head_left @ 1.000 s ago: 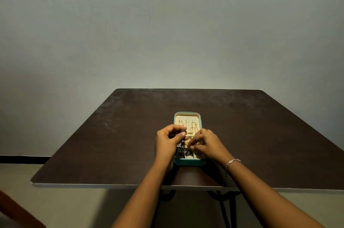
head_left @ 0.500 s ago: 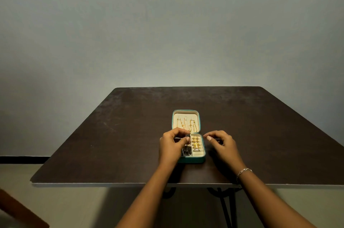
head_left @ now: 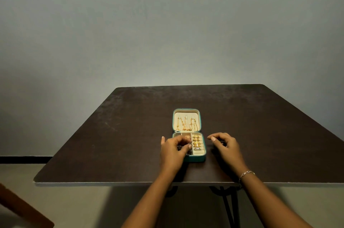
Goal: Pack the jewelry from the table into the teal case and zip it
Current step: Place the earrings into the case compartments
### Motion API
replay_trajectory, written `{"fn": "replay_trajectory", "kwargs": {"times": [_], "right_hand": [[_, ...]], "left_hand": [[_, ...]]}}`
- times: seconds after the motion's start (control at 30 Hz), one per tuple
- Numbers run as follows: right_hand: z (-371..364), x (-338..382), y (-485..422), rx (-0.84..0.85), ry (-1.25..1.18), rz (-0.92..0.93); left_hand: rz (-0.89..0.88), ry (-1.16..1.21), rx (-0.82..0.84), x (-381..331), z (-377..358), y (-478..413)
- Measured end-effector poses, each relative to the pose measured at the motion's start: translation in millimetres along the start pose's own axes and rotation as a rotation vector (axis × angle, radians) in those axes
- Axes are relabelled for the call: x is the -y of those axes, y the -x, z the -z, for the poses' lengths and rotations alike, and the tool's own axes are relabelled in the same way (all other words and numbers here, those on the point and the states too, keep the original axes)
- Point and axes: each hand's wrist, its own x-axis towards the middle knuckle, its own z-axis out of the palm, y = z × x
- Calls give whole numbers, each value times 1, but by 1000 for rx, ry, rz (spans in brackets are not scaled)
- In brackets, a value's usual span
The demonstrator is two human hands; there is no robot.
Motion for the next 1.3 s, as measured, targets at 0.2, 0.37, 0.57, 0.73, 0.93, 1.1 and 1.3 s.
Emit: {"fn": "replay_trajectory", "kwargs": {"times": [0.2, 0.37, 0.57, 0.73, 0.93, 1.1, 1.3], "right_hand": [[2, 3, 3, 19, 44, 29], [-2, 4, 8, 43, 317, 158], [-8, 6, 18, 75, 670, 363], [-11, 6, 26, 165, 879, 423], [-12, 11, 26, 189, 987, 445], [-12, 11, 26, 201, 920, 375], [-11, 14, 24, 280, 900, 366]], "left_hand": [[-62, -113, 19, 1, -2, 6], [-106, -195, -10, 5, -3, 6], [-127, -175, -51, 10, -5, 7], [-11, -45, -67, 18, -3, 9], [112, 34, -67, 25, -5, 5], [105, 16, -51, 27, -8, 5], [14, -111, -17, 26, -8, 8]]}}
